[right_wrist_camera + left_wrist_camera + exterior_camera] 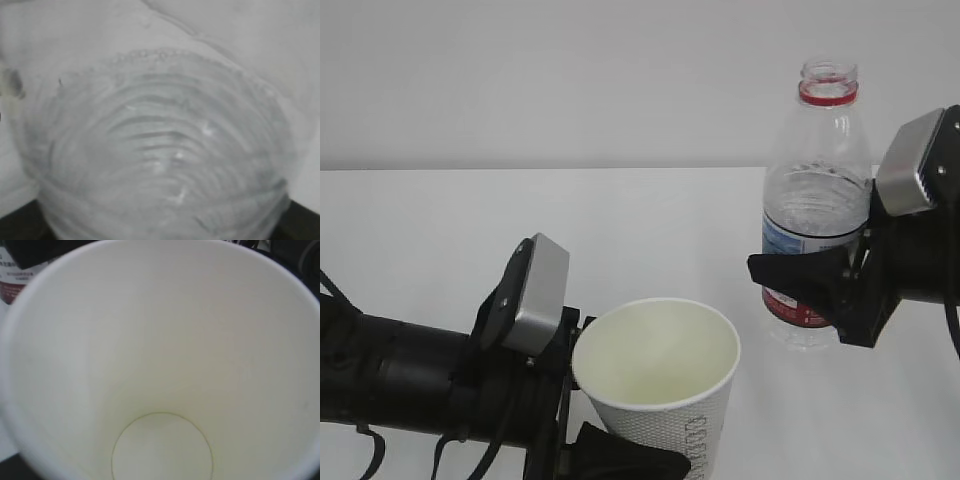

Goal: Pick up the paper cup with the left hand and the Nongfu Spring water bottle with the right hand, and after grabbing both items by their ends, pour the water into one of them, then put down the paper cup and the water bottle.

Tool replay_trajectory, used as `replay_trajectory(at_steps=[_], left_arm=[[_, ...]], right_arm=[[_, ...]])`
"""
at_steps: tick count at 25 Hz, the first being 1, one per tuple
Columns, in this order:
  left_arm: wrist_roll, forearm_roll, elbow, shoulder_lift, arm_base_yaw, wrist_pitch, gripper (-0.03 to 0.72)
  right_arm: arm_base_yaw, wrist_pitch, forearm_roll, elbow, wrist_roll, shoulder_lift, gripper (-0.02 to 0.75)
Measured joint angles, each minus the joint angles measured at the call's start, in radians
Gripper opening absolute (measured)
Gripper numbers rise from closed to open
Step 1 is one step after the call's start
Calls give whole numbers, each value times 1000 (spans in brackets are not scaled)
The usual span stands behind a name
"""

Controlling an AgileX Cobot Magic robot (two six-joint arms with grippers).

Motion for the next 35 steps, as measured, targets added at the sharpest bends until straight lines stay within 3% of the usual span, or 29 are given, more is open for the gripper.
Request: replay_trajectory(at_steps=[11,21,35], left_arm=[[0,-5,0,0,-4,0,534],[0,-5,0,0,-4,2,531],[0,-2,0,0,-4,35,531]], right_arm=[[192,108,4,-80,0,0,521],[206,181,-34,-102,-45,0,521],[206,196,-37,-102,-359,0,521]])
